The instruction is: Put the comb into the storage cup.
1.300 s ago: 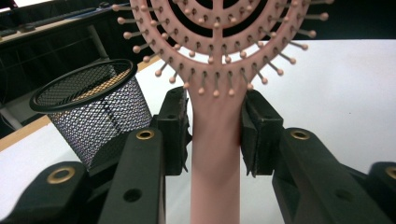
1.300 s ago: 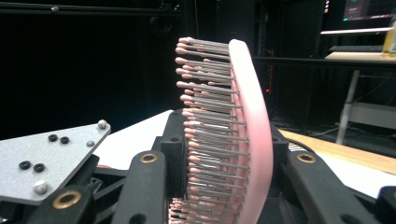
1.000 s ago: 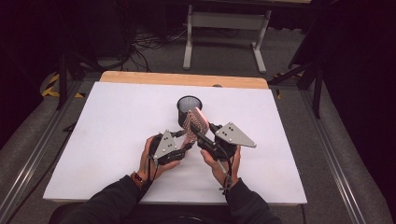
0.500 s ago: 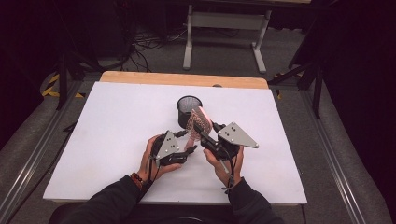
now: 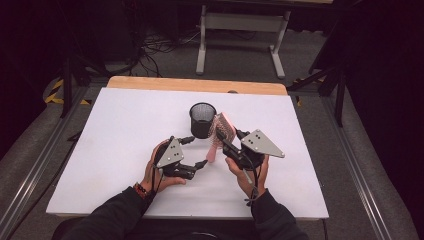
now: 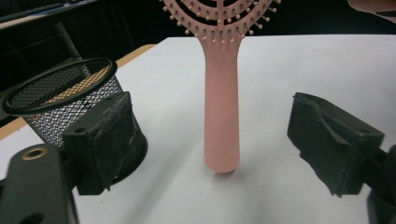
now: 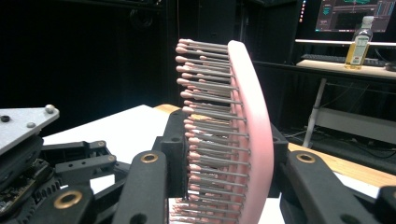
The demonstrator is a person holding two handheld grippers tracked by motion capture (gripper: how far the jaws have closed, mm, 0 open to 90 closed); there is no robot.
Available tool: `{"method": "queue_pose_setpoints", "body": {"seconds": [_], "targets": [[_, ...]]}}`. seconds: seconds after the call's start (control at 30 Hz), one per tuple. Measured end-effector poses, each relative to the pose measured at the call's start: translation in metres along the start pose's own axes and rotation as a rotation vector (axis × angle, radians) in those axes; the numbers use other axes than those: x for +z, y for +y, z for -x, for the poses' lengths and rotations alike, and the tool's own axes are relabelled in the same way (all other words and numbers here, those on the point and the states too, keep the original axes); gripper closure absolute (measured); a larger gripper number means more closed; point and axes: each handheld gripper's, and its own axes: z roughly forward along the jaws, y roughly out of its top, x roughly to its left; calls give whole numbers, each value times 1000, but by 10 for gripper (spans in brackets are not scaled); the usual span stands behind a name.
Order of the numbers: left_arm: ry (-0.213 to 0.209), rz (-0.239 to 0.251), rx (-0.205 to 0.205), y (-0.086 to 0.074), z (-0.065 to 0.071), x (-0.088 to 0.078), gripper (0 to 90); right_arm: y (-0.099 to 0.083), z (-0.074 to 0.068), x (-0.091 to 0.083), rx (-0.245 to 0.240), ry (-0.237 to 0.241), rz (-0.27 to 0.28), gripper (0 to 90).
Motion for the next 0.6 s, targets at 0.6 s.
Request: {"method": "queue_pose_setpoints", "body": {"seconds": [0.6], "targets": [[-6,-15,35,1,-27,-41,66,1,10,-4,-14,-19,-3,640]]}}
